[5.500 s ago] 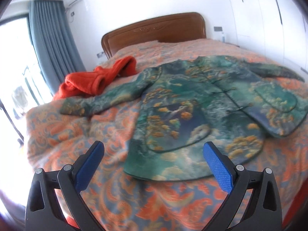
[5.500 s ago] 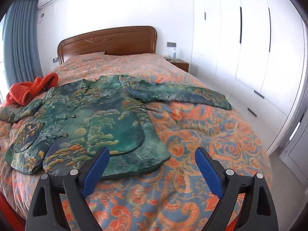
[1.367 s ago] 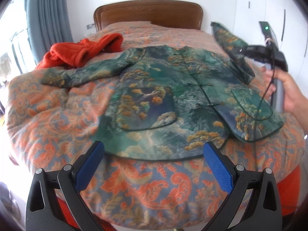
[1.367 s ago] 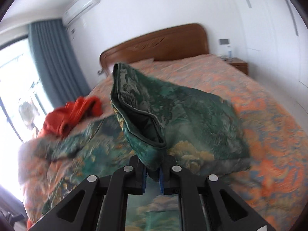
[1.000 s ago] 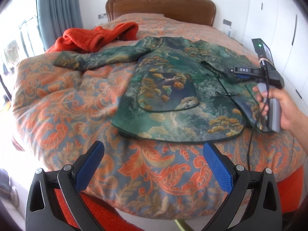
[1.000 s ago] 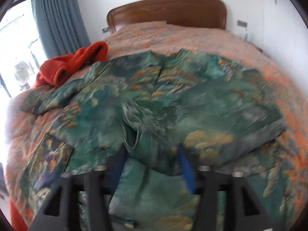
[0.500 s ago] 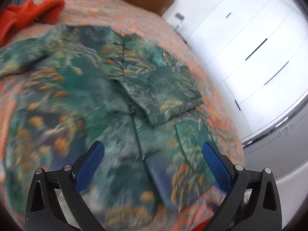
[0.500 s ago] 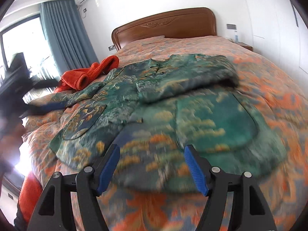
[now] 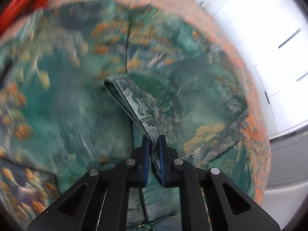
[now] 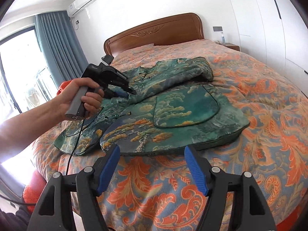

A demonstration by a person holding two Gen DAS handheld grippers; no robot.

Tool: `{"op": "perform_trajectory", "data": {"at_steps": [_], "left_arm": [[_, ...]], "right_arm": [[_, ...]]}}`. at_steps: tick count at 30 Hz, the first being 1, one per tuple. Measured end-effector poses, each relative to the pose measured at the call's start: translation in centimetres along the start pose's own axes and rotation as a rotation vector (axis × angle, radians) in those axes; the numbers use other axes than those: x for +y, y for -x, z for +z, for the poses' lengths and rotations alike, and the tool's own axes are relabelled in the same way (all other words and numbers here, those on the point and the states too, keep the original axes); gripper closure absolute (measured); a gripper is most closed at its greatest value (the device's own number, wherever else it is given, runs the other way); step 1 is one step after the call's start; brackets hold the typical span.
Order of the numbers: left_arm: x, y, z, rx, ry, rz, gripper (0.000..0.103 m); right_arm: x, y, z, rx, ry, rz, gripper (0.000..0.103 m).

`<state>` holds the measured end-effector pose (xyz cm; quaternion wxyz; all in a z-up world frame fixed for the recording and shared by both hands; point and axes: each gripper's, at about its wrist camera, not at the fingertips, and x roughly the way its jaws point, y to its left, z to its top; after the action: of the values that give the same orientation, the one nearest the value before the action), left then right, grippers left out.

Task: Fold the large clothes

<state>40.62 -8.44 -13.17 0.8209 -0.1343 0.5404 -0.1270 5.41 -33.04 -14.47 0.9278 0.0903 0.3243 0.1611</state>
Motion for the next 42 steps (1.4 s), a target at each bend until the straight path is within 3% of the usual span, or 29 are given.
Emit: {"op": "perform_trajectory", "data": {"at_steps": [4, 7, 11, 16, 19, 22, 26, 30, 32, 36, 42], "left_arm": [[-1.3, 4.4, 3.4, -0.185, -0.067, 0.046, 0.096], [0.0, 5.2, 5.6, -0.247, -0.059, 0.092, 0.096], [2.6, 2.1, 6.8, -0.233, -0.054, 0.184, 0.096], [4.8, -3.3, 6.3, -0.159, -0.012, 0.194, 0.095], [5.8, -4.6, 5.4, -0.169, 0.012, 0.169, 0.094], [6.2, -4.4, 5.2, -0.187, 0.041, 0.137, 0.093], [6.3, -4.8, 5.3, -0.202, 0.040, 0.136, 0.090], [6.0, -5.9, 4.8, -0.219, 0.017, 0.155, 0.086], [6.0, -6.0, 4.6, -0.231, 0.011, 0.154, 0.083], [6.6, -6.4, 4.4, -0.245, 0.022, 0.118, 0.078], [7.6, -6.9, 3.9, -0.269, 0.037, 0.079, 0.077]], "right_arm": [[-0.5, 0.3, -0.5, 0.002, -0.029, 0.006, 0.032], [-0.3, 0.5, -0.5, -0.009, -0.012, -0.015, 0.032], [-0.5, 0.1, -0.2, -0.004, -0.010, -0.029, 0.032], [-1.0, -1.6, 1.2, 0.039, 0.009, -0.037, 0.032], [-2.3, -2.9, 5.0, 0.051, 0.025, -0.056, 0.032], [-5.0, -5.1, 11.0, 0.053, 0.001, -0.074, 0.032], [-8.8, -12.6, 19.3, 0.077, 0.028, -0.117, 0.033], [-10.6, -22.0, 24.0, 0.121, 0.066, -0.108, 0.037], [-10.5, -25.8, 24.4, 0.145, 0.119, -0.126, 0.037], [-12.0, -34.0, 22.3, 0.366, 0.115, -0.182, 0.037], [-11.6, -35.7, 22.5, 0.456, 0.138, -0.212, 0.037]]}}
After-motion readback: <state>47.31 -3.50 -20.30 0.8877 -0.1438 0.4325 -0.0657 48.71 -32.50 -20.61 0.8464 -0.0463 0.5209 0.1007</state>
